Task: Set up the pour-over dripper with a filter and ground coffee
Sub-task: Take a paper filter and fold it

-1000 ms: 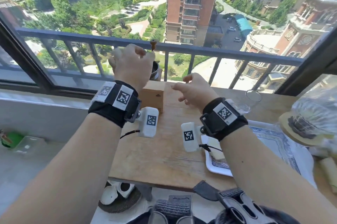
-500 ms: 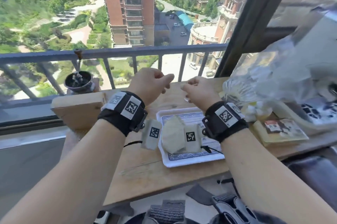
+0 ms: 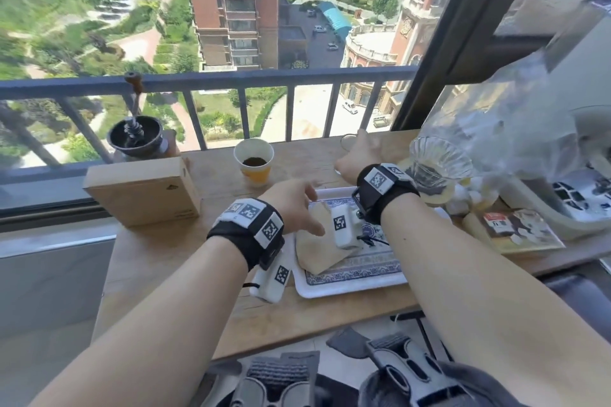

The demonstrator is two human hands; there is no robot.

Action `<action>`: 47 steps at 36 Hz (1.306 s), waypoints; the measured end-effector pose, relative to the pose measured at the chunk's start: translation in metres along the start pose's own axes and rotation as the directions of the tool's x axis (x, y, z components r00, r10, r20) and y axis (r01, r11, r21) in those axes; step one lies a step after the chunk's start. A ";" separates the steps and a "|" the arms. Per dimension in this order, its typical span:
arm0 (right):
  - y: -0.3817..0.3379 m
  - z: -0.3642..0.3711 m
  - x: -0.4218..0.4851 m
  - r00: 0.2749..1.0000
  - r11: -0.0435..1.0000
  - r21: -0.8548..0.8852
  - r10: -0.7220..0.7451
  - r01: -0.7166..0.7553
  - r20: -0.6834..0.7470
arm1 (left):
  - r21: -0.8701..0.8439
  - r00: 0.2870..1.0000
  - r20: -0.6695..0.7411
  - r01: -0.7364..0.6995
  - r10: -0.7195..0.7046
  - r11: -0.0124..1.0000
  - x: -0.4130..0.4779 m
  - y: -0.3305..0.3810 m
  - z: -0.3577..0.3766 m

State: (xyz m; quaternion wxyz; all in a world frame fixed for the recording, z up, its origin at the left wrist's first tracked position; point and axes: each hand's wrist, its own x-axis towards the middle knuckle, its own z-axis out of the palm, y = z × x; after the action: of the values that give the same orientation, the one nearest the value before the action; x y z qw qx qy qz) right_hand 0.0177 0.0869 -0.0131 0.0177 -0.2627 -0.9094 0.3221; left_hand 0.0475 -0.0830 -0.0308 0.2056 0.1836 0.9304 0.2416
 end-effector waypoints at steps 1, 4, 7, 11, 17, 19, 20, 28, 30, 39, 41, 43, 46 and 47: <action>0.000 -0.009 0.006 1.000 1.000 0.018 0.006 -0.006 -0.028 | 0.047 0.999 -0.008 -0.030 0.031 0.998 0.004 0.010 -0.004; -0.001 -0.033 0.018 0.996 0.998 0.063 -0.015 0.021 -0.084 | 0.180 0.995 -0.011 -0.095 0.098 0.979 0.017 0.035 -0.013; -0.003 -0.058 0.025 0.985 0.995 0.090 -0.016 0.031 -0.169 | 0.226 0.990 -0.024 -0.132 0.141 0.965 0.028 0.057 -0.023; -0.010 -0.090 0.020 0.976 0.996 0.073 -0.025 0.042 -0.214 | 0.254 0.981 -0.046 -0.171 0.188 0.952 0.035 0.077 -0.034; -0.015 -0.141 -0.006 0.944 0.946 0.206 -0.192 0.251 -0.270 | 0.191 0.945 -0.128 -0.273 0.300 0.943 0.036 0.094 -0.065; -0.011 -0.158 -0.017 0.926 0.915 0.244 -0.249 0.321 -0.284 | 0.131 0.929 -0.186 -0.299 0.320 0.945 0.032 0.096 -0.082; -0.007 -0.163 -0.023 0.925 0.903 0.267 -0.265 0.338 -0.274 | 0.102 0.924 -0.208 -0.307 0.322 0.946 0.030 0.095 -0.090; 0.032 -0.170 -0.044 0.975 0.876 0.429 -0.177 0.219 -0.135 | -0.213 0.902 -0.320 -0.367 0.290 0.906 0.024 0.094 -0.127; 0.034 -0.165 -0.045 0.980 0.889 0.414 -0.170 0.198 -0.104 | -0.249 0.895 -0.338 -0.384 0.292 0.889 0.025 0.097 -0.128; 0.037 -0.155 -0.051 0.971 0.931 0.277 -0.238 0.238 -0.035 | -0.133 0.839 -0.440 -0.413 0.319 0.901 0.024 0.104 -0.127; 0.038 -0.151 -0.051 0.969 0.933 0.267 -0.246 0.243 -0.023 | -0.085 0.826 -0.464 -0.400 0.319 0.913 0.023 0.104 -0.130; 0.038 -0.147 -0.050 0.969 0.933 0.266 -0.245 0.241 -0.018 | -0.037 0.813 -0.482 -0.393 0.328 0.919 0.021 0.106 -0.133; 0.037 -0.143 -0.050 0.967 0.930 0.270 -0.252 0.248 -0.017 | 0.000 0.793 -0.506 -0.394 0.340 0.919 0.020 0.108 -0.137; 0.037 -0.142 -0.049 0.967 0.930 0.269 -0.255 0.249 -0.013 | 0.011 0.785 -0.517 -0.393 0.342 0.919 0.019 0.108 -0.138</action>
State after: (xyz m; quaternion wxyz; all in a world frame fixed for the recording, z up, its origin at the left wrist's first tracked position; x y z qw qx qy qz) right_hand 0.1061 0.1689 0.0846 0.0844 -0.1354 -0.8836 0.4402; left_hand -0.0081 -0.0385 0.1306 -0.0900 0.2806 0.8845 0.3616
